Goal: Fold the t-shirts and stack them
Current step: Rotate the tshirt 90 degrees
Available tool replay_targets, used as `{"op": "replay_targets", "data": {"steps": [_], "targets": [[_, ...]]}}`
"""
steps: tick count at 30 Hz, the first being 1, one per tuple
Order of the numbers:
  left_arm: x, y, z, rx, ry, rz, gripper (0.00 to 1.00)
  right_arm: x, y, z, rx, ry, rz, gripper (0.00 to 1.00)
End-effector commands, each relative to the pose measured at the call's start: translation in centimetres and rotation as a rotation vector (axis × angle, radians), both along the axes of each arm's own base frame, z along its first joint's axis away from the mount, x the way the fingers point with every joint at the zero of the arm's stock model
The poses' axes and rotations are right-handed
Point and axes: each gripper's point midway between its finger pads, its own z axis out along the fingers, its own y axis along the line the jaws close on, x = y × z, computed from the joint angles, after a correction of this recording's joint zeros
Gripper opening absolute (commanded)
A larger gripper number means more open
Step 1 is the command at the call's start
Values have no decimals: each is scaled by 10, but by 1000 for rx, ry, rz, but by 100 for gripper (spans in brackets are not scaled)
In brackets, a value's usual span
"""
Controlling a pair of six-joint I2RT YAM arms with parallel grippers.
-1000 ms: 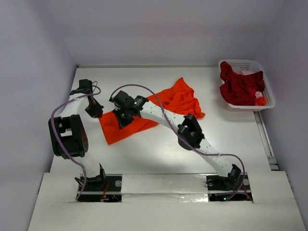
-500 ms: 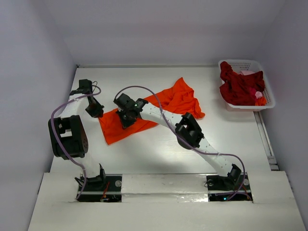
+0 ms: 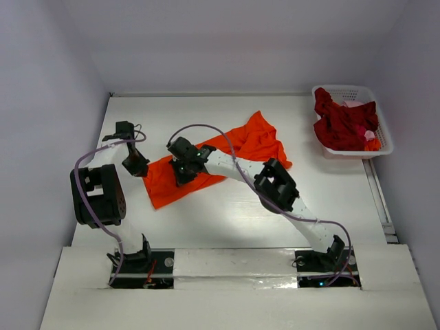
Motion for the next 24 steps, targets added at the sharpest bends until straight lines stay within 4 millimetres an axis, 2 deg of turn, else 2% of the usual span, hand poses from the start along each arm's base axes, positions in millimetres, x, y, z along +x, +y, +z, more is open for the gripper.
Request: {"op": "replay_targets", "data": {"steps": [1, 4, 11, 12, 14, 16, 18, 19, 24], "targets": [[-14, 6, 1, 59, 32, -10, 0, -10, -15, 3, -36, 22, -51, 0], [-19, 7, -3, 65, 48, -10, 0, -12, -16, 15, -9, 23, -71, 0], [-27, -3, -9, 44, 59, -31, 0, -22, -36, 10, -44, 34, -84, 0], [-28, -3, -9, 42, 60, -31, 0, -27, -43, 2, -63, 46, -84, 0], [-30, -7, -8, 40, 57, -41, 0, -29, -46, 7, -52, 41, -89, 0], [-30, -7, -4, 38, 49, -43, 0, -34, -55, -1, -69, 51, -92, 0], [-26, -7, 2, 40, 35, -44, 0, -38, -60, 3, -64, 55, -96, 0], [-26, -7, 5, 40, 39, -46, 0, -42, -66, -3, -79, 67, -99, 0], [-4, -6, 32, 42, -26, -43, 0, -53, -83, -4, -88, 77, -111, 0]]}}
